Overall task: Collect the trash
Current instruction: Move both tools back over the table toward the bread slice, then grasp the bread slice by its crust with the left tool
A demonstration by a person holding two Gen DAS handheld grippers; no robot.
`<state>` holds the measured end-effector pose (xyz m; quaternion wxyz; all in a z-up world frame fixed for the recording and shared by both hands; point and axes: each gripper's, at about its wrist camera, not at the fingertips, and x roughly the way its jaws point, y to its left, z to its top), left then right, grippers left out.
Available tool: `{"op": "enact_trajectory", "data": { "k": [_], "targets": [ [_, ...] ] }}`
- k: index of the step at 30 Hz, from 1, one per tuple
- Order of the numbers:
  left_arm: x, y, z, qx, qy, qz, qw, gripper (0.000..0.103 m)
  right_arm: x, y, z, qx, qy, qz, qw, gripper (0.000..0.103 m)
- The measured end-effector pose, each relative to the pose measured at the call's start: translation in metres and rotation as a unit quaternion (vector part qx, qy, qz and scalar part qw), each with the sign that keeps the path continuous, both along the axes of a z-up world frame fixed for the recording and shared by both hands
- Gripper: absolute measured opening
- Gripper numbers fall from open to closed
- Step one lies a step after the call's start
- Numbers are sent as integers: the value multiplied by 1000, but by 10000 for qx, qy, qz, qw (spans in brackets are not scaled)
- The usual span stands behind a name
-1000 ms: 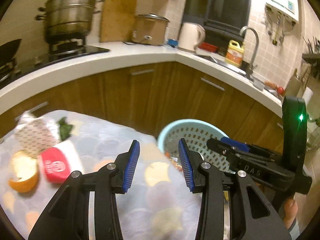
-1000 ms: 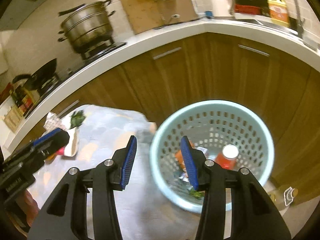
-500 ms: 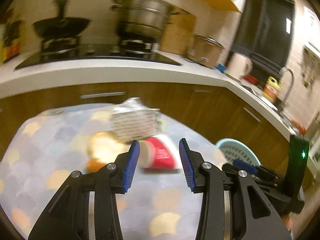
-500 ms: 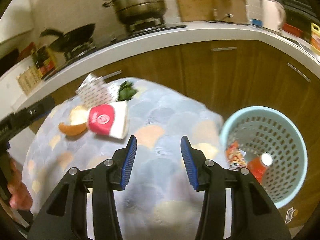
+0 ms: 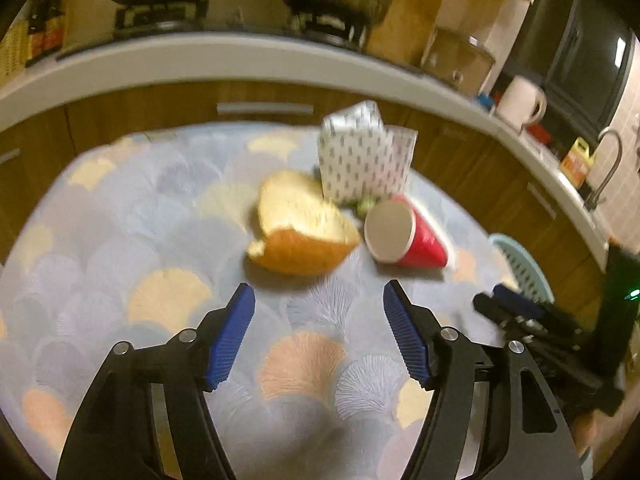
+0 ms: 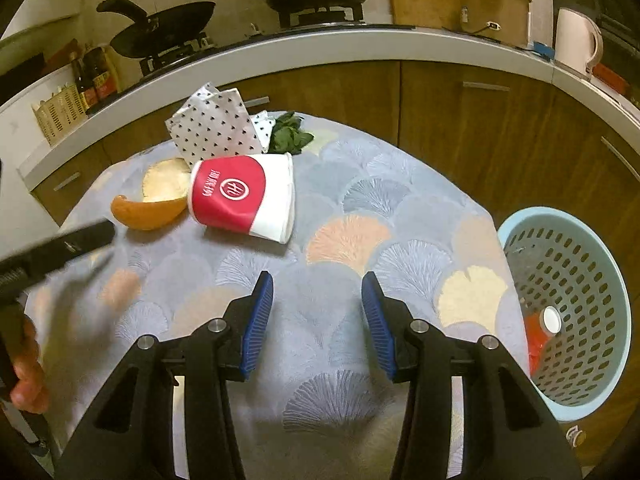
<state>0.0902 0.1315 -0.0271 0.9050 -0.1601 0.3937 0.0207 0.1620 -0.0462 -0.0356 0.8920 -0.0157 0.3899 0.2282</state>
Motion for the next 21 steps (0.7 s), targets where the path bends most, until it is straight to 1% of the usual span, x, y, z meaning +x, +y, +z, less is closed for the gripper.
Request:
{"op": "enact_trajectory", "data": {
  "k": [2,6,10,13,16,20,21],
  "targets": [
    [11,-1,-8,4,155,-39,9999,65,0,-2,0,36,-8,-4,10000,43],
    [31,2,-18,72,307,-31,9995,65,1,-4,0,43,6,24,10000,43],
    [46,2,-19,311,264,-42,9992,65,0,-1,0,7,3,66,10000,43],
    [51,3,-19,384,220,-23,9990,65,0,3,-1,-30,2,87,10000,43],
    [53,7,-18,237,142,-12,9996,65,0,6,-2,-106,-6,108,9999,44],
    [45,18,-17,-147,20,-42,9999,67,1,9,-3,-164,7,120,9998,44],
    [43,23,-17,-296,-36,-39,9995,68,1,9,-3,-163,10,120,9998,44]
  ]
}}
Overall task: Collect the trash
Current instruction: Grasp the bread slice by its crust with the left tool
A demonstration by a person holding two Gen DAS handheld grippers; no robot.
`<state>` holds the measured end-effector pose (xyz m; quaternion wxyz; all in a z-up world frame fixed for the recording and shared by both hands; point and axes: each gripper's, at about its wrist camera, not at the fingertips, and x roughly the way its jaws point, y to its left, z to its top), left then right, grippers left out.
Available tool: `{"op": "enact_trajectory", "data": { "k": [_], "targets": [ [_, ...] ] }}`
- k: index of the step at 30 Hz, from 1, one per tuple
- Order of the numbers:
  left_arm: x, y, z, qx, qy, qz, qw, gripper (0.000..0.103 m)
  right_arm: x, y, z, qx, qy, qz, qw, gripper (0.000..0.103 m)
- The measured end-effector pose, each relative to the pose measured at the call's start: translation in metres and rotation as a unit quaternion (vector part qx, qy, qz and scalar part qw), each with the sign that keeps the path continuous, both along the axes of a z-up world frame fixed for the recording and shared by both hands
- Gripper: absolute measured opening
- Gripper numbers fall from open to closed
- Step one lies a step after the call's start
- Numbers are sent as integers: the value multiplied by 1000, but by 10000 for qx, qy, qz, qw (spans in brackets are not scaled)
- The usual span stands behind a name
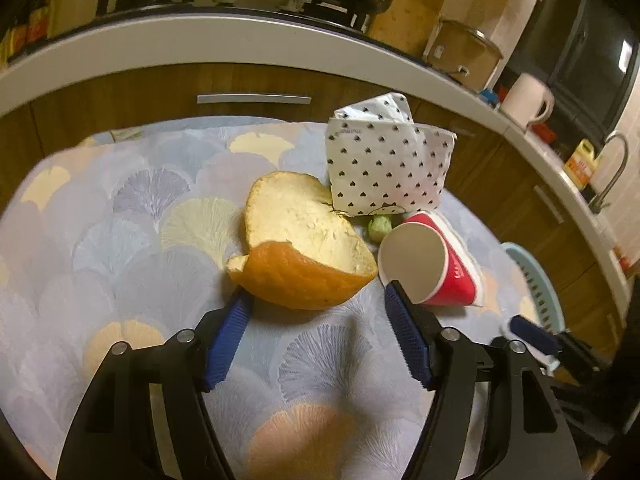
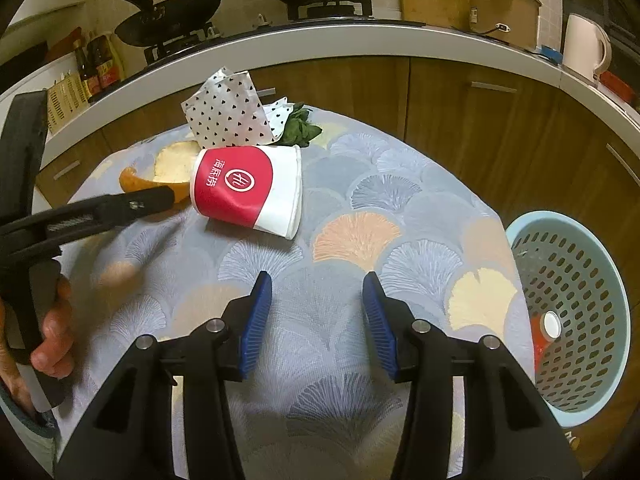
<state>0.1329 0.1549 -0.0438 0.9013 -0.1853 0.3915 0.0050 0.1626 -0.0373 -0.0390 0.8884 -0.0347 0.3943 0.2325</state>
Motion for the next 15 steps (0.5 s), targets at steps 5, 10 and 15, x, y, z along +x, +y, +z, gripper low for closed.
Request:
{"op": "enact_trajectory", "data": {
  "k": [5,10,15],
  "targets": [
    [-2,15,-1,-430,-131,198,9988,69,1,-1,0,31,21,-3,10000,45],
    [4,11,-3,-320,-26,192,9993,63,1,-3,0,72,25,-6,10000,45],
    [1,7,-2,-339,-111,215,9991,31,1,-2,0,81,19,7,10000,45]
  ]
}}
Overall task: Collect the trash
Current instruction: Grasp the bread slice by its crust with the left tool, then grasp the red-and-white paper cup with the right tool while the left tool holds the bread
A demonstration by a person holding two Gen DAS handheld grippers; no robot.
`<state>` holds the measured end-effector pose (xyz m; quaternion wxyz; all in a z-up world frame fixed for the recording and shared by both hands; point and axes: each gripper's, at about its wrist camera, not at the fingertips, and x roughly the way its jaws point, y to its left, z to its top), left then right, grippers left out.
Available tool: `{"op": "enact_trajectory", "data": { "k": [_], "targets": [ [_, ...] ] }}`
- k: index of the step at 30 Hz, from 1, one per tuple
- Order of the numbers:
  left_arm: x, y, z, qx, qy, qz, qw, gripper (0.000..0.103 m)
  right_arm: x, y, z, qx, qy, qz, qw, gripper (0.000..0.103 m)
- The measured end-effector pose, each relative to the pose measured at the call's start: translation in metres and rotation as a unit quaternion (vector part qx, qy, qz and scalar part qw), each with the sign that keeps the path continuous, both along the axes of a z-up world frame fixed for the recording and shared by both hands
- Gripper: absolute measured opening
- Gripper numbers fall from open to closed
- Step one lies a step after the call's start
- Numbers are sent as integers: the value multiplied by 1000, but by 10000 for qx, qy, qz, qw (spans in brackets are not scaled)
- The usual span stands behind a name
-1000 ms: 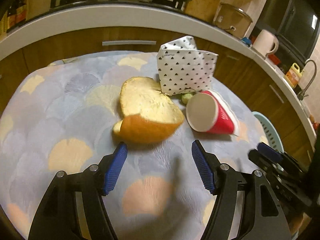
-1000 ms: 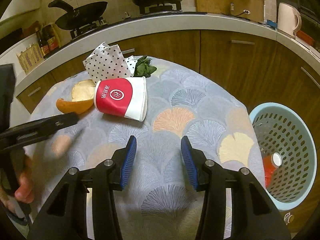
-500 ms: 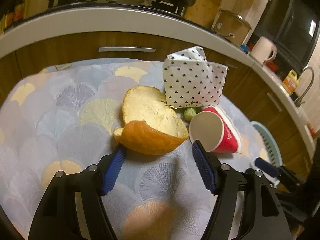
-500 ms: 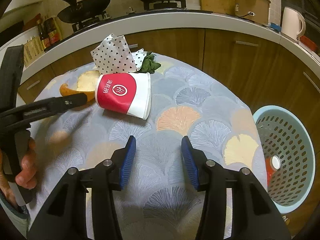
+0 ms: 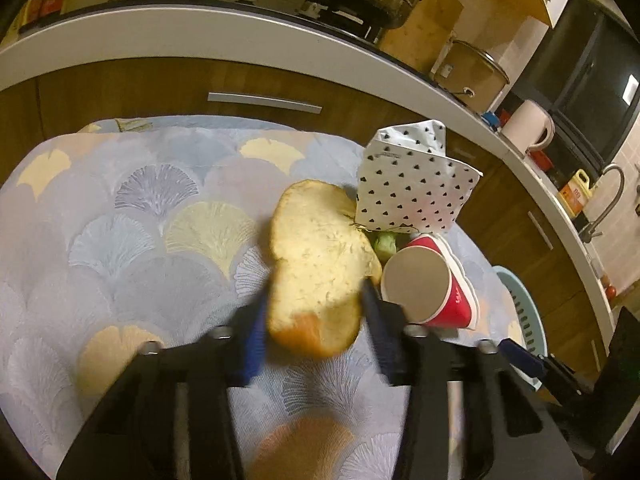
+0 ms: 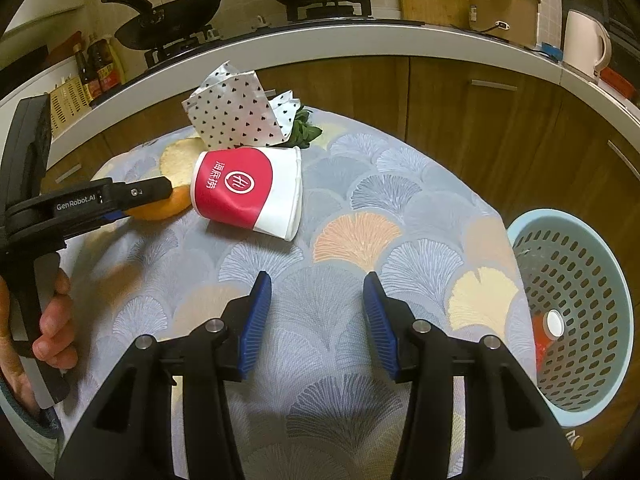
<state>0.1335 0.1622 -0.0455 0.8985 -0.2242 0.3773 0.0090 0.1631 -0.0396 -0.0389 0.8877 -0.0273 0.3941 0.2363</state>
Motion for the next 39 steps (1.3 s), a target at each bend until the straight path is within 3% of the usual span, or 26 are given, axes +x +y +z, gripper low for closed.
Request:
{"op": "enact_trajectory", "data": {
  "k": [3,5,11,15,19,23,29,32,33,36,39],
  "targets": [
    [-5,4,0,-128,-44,58,9999,18,0,0,0,-12,0,7,10000,45],
    [-10,7,0,-181,-41,120,9998,2,-1,2,1,-47,-13,26,10000,45],
    [-21,14,1,-359,-50,111,9993,2,-2,10,1,-158,-47,116,9998,45],
    [-21,15,3,-287,-18,45,9996,7,0,5,0,-81,-8,81,9999,45],
    [-15,13,3,-191,26,51,9998,35,2,1,0,27,43,48,10000,45],
    [-5,2,-4,42,168,45,9998,38,1,1,0,43,26,78,10000,45],
    [-6,-27,-3,1025,348,-6,9941,42,1,0,1,88,20,74,9999,46],
    [-5,-35,-3,1277,419,-43,9909,42,0,0,1,86,3,68,9999,47],
    [-7,-35,-3,1287,416,-27,9908,37,0,0,1,84,2,64,9999,47],
    [-14,-29,-3,1161,404,20,9924,6,0,1,1,73,-14,68,9999,47],
    [-21,-21,-2,846,292,20,9960,3,0,3,3,13,-56,98,9999,47]
  ]
}}
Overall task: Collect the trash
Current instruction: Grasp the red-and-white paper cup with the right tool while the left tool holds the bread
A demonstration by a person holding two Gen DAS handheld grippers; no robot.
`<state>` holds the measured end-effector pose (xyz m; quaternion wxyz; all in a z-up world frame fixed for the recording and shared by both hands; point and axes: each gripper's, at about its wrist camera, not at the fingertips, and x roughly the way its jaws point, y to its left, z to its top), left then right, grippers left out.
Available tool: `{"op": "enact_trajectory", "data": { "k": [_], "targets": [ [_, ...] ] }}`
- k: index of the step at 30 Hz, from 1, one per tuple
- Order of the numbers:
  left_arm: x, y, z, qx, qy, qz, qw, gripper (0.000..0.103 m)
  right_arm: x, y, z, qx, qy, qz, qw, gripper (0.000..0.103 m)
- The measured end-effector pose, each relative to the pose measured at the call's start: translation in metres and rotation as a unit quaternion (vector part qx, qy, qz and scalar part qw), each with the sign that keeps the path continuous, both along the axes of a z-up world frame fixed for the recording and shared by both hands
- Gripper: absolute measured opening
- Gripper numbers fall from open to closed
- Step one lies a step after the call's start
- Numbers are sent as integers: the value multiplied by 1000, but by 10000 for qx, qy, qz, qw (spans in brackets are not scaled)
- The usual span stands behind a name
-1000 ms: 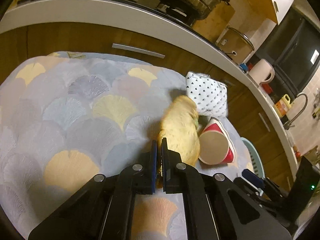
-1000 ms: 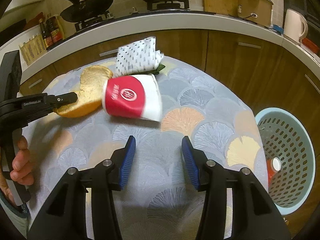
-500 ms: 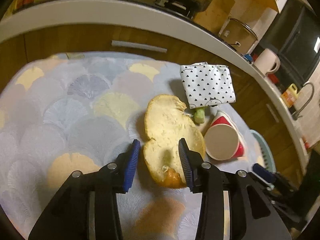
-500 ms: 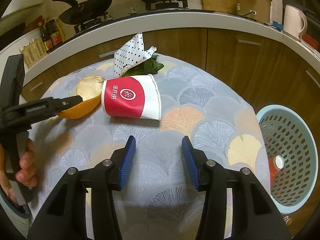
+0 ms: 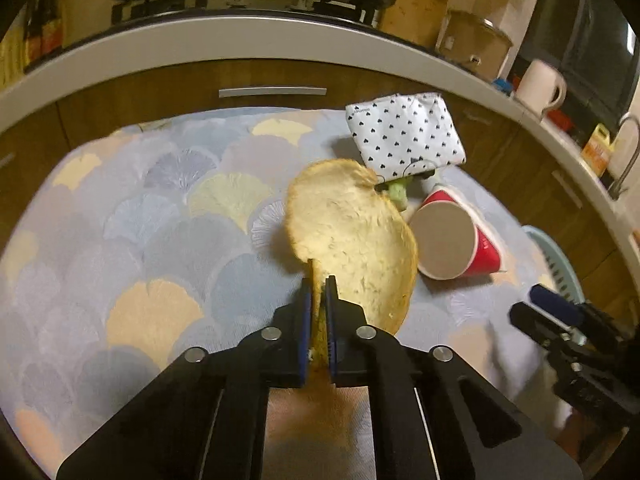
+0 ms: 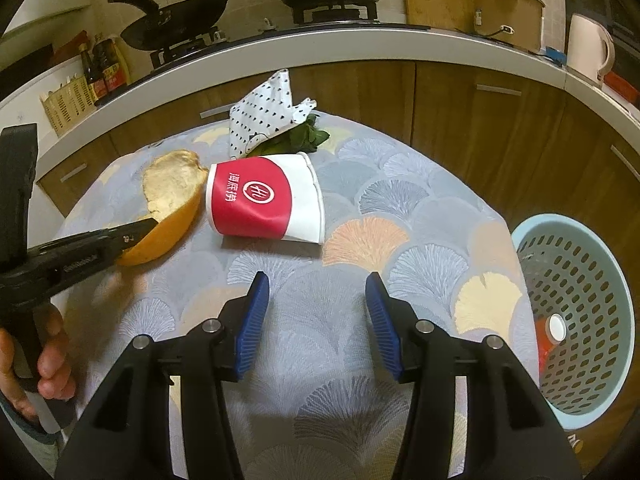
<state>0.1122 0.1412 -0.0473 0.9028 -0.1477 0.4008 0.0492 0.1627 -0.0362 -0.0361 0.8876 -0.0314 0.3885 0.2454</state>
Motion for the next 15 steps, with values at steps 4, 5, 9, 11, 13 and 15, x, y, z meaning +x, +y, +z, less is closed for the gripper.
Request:
{"op": "enact_trajectory", "data": {
  "k": [4,5,9,11,13,15],
  "targets": [
    [-12,13,8,-309,-492,183,9981,2,-2,7,6,46,18,103,9999,51],
    [-16,17,11,-406,-616,231,9970,2,-1,9,9,104,25,140,9998,54],
    [-26,33,14,-757,-872,413,9925,2,3,24,25,91,-103,205,9997,66],
    [-31,35,16,-779,-945,496,9912,2,9,33,31,92,-112,202,9997,74],
    [-34,38,18,-834,-1018,560,9897,2,16,40,34,112,-143,124,9998,81],
    [-35,39,19,-857,-1043,572,9892,2,25,49,32,107,-58,88,9999,82]
  ]
}}
